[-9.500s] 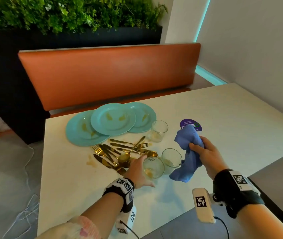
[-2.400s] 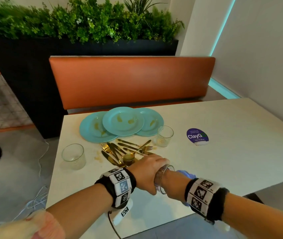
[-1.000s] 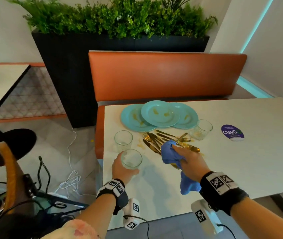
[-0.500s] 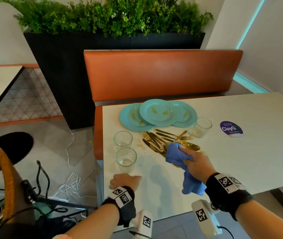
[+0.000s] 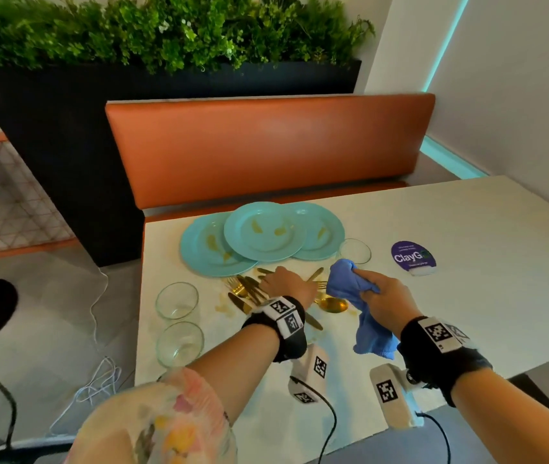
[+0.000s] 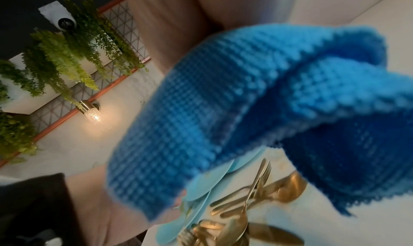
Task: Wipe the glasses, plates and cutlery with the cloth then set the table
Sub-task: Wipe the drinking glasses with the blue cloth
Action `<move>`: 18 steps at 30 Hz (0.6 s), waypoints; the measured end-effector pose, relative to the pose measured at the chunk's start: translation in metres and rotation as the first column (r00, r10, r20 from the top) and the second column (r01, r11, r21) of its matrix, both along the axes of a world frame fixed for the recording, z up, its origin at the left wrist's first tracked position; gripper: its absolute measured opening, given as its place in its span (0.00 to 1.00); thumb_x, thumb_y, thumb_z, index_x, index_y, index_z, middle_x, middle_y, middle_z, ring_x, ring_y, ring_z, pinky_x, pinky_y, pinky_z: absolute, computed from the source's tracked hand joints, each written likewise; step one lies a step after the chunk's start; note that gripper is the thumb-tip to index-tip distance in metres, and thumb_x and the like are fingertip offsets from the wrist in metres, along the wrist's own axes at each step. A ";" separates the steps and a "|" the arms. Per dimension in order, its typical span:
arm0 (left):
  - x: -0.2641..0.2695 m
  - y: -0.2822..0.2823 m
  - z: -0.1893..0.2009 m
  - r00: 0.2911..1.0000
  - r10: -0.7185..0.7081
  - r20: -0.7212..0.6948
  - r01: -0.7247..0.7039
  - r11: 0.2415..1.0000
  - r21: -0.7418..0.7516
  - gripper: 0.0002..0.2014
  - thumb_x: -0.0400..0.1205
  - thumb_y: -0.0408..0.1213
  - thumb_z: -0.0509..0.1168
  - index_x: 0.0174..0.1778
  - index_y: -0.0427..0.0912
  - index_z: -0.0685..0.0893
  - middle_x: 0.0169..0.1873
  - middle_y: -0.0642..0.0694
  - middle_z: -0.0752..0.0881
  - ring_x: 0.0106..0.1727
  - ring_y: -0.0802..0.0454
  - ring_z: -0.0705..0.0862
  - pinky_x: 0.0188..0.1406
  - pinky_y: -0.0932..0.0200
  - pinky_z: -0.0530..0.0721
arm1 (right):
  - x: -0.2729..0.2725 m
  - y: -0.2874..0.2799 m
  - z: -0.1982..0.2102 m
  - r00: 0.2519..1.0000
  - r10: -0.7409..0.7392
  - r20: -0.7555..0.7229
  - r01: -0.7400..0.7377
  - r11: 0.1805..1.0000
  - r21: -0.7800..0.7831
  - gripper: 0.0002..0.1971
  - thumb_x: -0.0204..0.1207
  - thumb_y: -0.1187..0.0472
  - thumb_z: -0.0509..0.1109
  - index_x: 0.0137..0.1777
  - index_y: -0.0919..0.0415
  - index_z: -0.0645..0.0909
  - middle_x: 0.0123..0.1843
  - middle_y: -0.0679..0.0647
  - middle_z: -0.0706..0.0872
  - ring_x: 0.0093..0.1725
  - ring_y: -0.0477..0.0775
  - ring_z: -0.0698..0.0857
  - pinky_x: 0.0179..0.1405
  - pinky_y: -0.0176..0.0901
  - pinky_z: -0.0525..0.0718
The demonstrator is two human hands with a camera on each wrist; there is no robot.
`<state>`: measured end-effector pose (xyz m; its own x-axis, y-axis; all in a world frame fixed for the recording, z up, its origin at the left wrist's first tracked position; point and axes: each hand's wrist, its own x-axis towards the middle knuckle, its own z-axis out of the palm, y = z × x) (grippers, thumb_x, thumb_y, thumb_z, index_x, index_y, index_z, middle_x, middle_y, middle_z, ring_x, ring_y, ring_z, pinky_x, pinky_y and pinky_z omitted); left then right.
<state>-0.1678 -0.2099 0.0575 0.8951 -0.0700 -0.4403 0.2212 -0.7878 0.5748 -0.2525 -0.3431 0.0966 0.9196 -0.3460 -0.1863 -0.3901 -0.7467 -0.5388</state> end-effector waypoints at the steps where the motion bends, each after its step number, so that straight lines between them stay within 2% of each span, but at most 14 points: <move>1: 0.009 -0.013 -0.003 1.000 0.016 -0.005 -0.016 1.000 -0.014 0.37 0.79 0.52 0.64 0.79 0.36 0.62 0.78 0.36 0.65 0.79 0.38 0.62 0.79 0.45 0.61 | 0.006 -0.013 0.001 1.000 -0.010 -0.002 0.010 1.000 0.000 0.22 0.80 0.69 0.58 0.72 0.54 0.76 0.66 0.60 0.84 0.62 0.63 0.81 0.53 0.39 0.73; 3: 0.024 -0.038 -0.013 0.999 0.047 0.006 -0.046 0.997 -0.066 0.36 0.77 0.49 0.67 0.77 0.37 0.63 0.76 0.37 0.67 0.78 0.39 0.62 0.76 0.48 0.60 | 0.018 -0.040 0.002 0.999 -0.036 0.002 0.036 0.999 0.017 0.22 0.79 0.70 0.58 0.71 0.55 0.76 0.64 0.61 0.85 0.57 0.62 0.82 0.49 0.38 0.72; 5: 0.033 -0.062 -0.026 0.999 0.034 0.032 -0.029 0.990 -0.142 0.36 0.74 0.45 0.71 0.75 0.37 0.65 0.74 0.38 0.69 0.76 0.40 0.64 0.74 0.52 0.61 | 0.029 -0.067 0.005 0.996 -0.082 0.026 0.080 0.995 0.065 0.22 0.79 0.72 0.59 0.71 0.57 0.76 0.62 0.62 0.85 0.56 0.63 0.82 0.50 0.41 0.74; 7: 0.039 -0.084 -0.037 0.999 -0.013 0.030 0.019 0.979 -0.204 0.42 0.72 0.43 0.75 0.77 0.36 0.61 0.75 0.38 0.67 0.77 0.40 0.62 0.75 0.53 0.61 | 0.040 -0.094 0.006 0.982 -0.177 0.062 0.165 0.973 0.162 0.21 0.79 0.73 0.59 0.70 0.60 0.77 0.59 0.62 0.85 0.57 0.65 0.82 0.54 0.47 0.77; 10: 0.046 -0.110 -0.056 0.998 -0.043 -0.036 0.033 0.964 -0.263 0.54 0.66 0.43 0.80 0.81 0.37 0.52 0.78 0.39 0.62 0.80 0.42 0.58 0.78 0.51 0.62 | 0.051 -0.130 0.000 0.937 -0.345 0.053 0.305 0.884 0.353 0.18 0.79 0.71 0.62 0.67 0.62 0.79 0.56 0.61 0.85 0.54 0.63 0.82 0.57 0.54 0.82; 12: 0.053 -0.124 -0.068 0.998 -0.030 -0.052 0.013 0.954 -0.298 0.59 0.63 0.42 0.82 0.82 0.40 0.49 0.79 0.40 0.61 0.81 0.42 0.58 0.78 0.50 0.64 | 0.056 -0.148 -0.005 0.916 -0.399 0.030 0.348 0.831 0.434 0.12 0.78 0.70 0.63 0.57 0.59 0.83 0.54 0.63 0.87 0.53 0.66 0.84 0.58 0.61 0.83; 15: 0.063 -0.140 -0.083 0.999 -0.038 -0.009 0.032 0.935 -0.354 0.62 0.60 0.41 0.84 0.83 0.42 0.49 0.80 0.41 0.62 0.81 0.44 0.60 0.79 0.51 0.63 | 0.059 -0.163 -0.008 0.900 -0.436 -0.023 0.383 0.762 0.523 0.11 0.79 0.69 0.63 0.42 0.54 0.83 0.45 0.62 0.86 0.46 0.63 0.82 0.49 0.57 0.81; 18: 0.075 -0.150 -0.095 0.998 -0.053 0.031 0.061 0.920 -0.388 0.57 0.61 0.37 0.83 0.82 0.44 0.54 0.79 0.44 0.65 0.79 0.47 0.65 0.75 0.57 0.65 | 0.063 -0.171 -0.012 0.883 -0.466 -0.060 0.397 0.672 0.625 0.06 0.79 0.67 0.65 0.43 0.61 0.83 0.43 0.64 0.84 0.42 0.61 0.80 0.44 0.54 0.79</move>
